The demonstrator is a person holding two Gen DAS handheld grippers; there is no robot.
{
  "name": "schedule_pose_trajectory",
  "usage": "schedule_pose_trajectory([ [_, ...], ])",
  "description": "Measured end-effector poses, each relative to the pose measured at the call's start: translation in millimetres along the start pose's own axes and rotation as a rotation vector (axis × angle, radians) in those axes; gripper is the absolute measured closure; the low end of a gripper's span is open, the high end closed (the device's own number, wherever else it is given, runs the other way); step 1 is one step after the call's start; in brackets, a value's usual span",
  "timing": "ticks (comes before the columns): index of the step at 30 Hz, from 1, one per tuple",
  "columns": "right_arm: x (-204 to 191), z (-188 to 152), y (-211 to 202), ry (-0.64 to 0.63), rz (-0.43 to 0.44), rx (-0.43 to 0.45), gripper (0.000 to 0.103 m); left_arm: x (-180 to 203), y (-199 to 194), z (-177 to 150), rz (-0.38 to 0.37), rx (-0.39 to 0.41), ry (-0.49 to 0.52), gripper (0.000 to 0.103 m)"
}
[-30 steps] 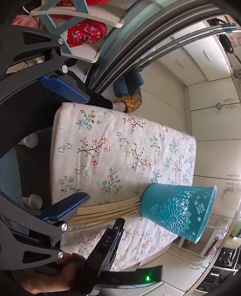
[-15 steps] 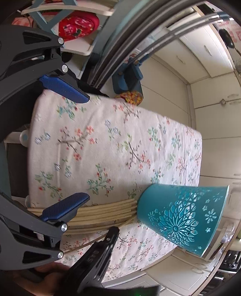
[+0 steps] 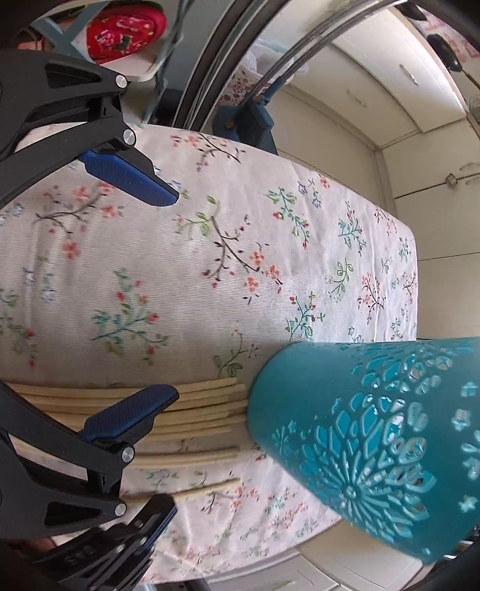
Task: Organize utensils
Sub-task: 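Close the left tool on a chopstick from the bundle while the right tool holds its chopstick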
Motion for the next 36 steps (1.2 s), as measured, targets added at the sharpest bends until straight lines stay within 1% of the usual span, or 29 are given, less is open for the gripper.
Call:
schedule_pose_trajectory([
  [2,0,0,1,0.004,0.007,0.001,0.097,0,7,0,0.008,-0.014,0.001,0.010],
  [5,3,0,-1,0.008,0.014,0.005,0.096,1,11,0,0.000,-0.025,-0.003,0.010],
  [11,6,-3,0,0.012,0.019,0.012,0.096,5,10,2,0.009,-0.015,0.011,0.010],
  [15,3,-4,0,0.017,0.032,0.016,0.094,7,7,3,-0.003,-0.017,0.003,0.010],
  [21,1,-4,0,0.025,0.047,0.018,0.093,12,7,0,0.012,-0.012,0.035,0.010],
  [22,1,-4,0,0.027,0.049,0.018,0.093,13,7,1,0.014,-0.010,0.037,0.011],
  [24,1,-3,0,0.030,0.053,0.019,0.093,13,10,0,0.032,-0.020,0.055,0.017],
  [26,1,-2,1,0.033,0.057,0.022,0.093,15,10,3,0.023,0.002,0.059,0.020],
  [29,1,-1,2,0.033,0.059,0.029,0.092,24,11,9,-0.040,0.025,0.072,0.042],
  [30,1,0,2,0.033,0.063,0.032,0.092,29,10,11,-0.071,0.028,0.082,0.056],
  [31,1,0,3,0.034,0.066,0.034,0.092,33,9,12,-0.079,0.032,0.097,0.074],
  [33,1,1,3,0.039,0.069,0.035,0.092,42,6,11,-0.119,0.021,0.129,0.096],
  [34,1,1,3,0.043,0.071,0.034,0.092,45,5,11,-0.133,0.015,0.132,0.098],
  [36,1,2,3,0.055,0.079,0.032,0.092,43,-1,8,-0.173,-0.001,0.122,0.098],
])
Point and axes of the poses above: each gripper's, at about its wrist camera, not at the fingertips, and y roughly the way its jaws point, x to its right, z to its top, the point moved 9 cm from there along y, roughly the way its jaws point, and after that the axes turned 6 degrees about x, right-handed, at the moved point
